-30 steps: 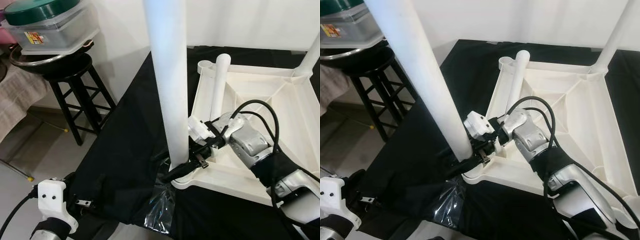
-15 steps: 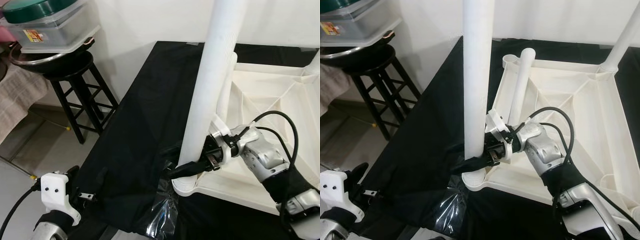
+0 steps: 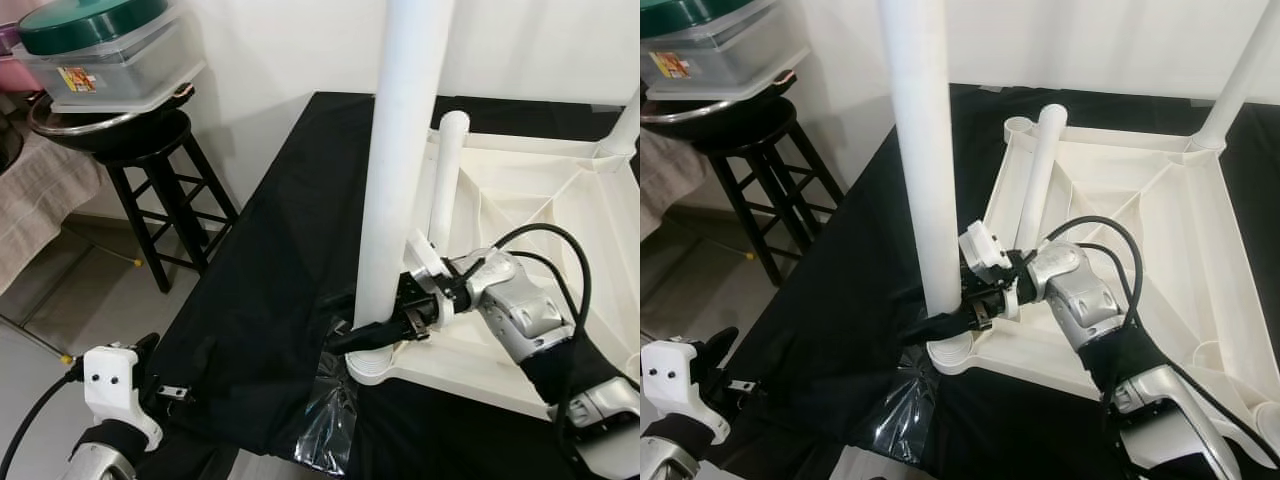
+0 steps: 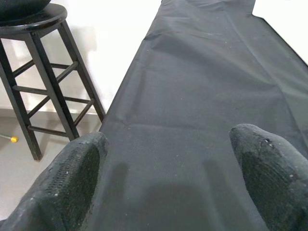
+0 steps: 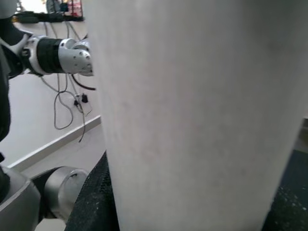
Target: Building children table
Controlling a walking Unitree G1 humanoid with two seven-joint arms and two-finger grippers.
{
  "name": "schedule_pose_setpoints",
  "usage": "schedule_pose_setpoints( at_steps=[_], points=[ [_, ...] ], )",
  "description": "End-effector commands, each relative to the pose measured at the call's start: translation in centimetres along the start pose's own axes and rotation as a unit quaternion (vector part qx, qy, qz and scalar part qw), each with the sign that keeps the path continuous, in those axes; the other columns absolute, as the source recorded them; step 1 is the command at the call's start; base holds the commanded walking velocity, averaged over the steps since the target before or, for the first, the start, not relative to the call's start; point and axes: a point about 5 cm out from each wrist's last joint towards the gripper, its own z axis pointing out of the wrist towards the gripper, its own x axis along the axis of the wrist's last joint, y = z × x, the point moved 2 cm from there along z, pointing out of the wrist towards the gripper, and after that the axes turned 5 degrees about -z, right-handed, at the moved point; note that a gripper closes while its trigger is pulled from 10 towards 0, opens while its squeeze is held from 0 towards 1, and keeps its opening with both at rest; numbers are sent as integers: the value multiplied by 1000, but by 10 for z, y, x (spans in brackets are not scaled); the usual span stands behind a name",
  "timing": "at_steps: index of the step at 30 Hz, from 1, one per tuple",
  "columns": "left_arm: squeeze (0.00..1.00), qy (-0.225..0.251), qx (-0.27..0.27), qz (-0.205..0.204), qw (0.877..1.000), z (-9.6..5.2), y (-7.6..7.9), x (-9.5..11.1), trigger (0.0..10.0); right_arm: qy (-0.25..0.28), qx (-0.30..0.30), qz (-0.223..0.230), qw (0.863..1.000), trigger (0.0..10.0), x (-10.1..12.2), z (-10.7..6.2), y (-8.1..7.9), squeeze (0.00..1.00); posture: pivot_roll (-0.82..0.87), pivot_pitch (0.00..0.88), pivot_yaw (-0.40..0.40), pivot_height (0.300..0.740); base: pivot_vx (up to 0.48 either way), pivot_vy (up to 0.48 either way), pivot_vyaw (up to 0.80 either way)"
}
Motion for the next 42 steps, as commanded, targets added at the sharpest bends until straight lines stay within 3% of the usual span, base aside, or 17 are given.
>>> schedule_pose_setpoints(
  at_steps=[1,7,19,26,28,29,30,31,32,33,34,35,36,37,38,40,42],
  points=[
    [0,-15,9,1,1000,-2,-6,-5,10000,-77,6,69,995,10000,-39,-6,-14,0,92,143,92,740,0,0,0],
    [0,-14,8,1,1000,-2,-6,-5,10000,-50,35,77,995,10000,-31,-4,-13,0,92,143,92,740,0,0,0],
    [0,-13,8,1,1000,-6,-6,-3,10000,-61,81,61,993,10000,-29,14,-4,0,120,153,90,740,0,0,0],
    [0,-12,10,1,1000,-8,-5,-3,10000,-61,53,57,995,10000,-35,14,4,0,124,153,83,740,0,0,0],
    [0,-11,11,0,1000,-8,-3,-4,10000,-96,-60,73,991,10000,-50,13,-2,0,95,154,46,740,0,0,0],
    [0,-11,11,0,1000,-8,-3,-4,10000,-96,-60,73,991,10000,-50,13,-2,0,95,154,46,740,0,0,0],
    [0,-10,11,1,1000,-8,-2,-4,10000,-118,-127,78,982,10000,-59,16,-6,0,93,153,39,740,0,0,0],
    [0,-8,13,3,1000,-8,-2,-4,10000,-140,-231,103,957,10000,-69,30,-12,0,77,149,32,740,0,0,0],
    [0,-8,13,3,1000,-8,-2,-4,10000,-140,-231,103,957,10000,-69,30,-12,0,77,149,32,740,0,0,0],
    [0,-7,14,4,1000,-8,-2,-4,10000,-155,-297,119,935,10000,-74,37,-16,0,77,149,32,740,0,0,0],
    [0,-2,17,4,1000,-8,-3,-1,10000,-164,-369,147,903,10000,-80,51,-34,0,53,148,52,740,0,0,0],
    [0,4,14,16,1000,-7,-5,3,10000,-156,-441,175,867,10000,-86,59,-41,0,35,140,63,740,0,0,0],
    [0,4,14,16,1000,-7,-5,3,10000,-156,-441,175,867,10000,-86,59,-41,0,35,140,63,740,0,0,0],
    [0,8,12,25,1000,-6,-6,6,10000,-148,-480,192,843,10000,-89,62,-45,0,31,132,64,740,0,0,0],
    [0,15,12,32,999,-4,-13,13,10000,-140,-516,191,823,10000,-92,59,-37,0,36,125,68,740,0,0,0],
    [0,28,15,43,999,-2,-25,25,10000,-127,-543,191,808,10000,-96,53,-21,0,35,106,63,740,0,0,0],
    [0,38,18,50,998,0,-32,33,10000,-123,-551,192,803,10000,-98,51,-15,0,35,100,61,740,0,0,0]
  ],
)
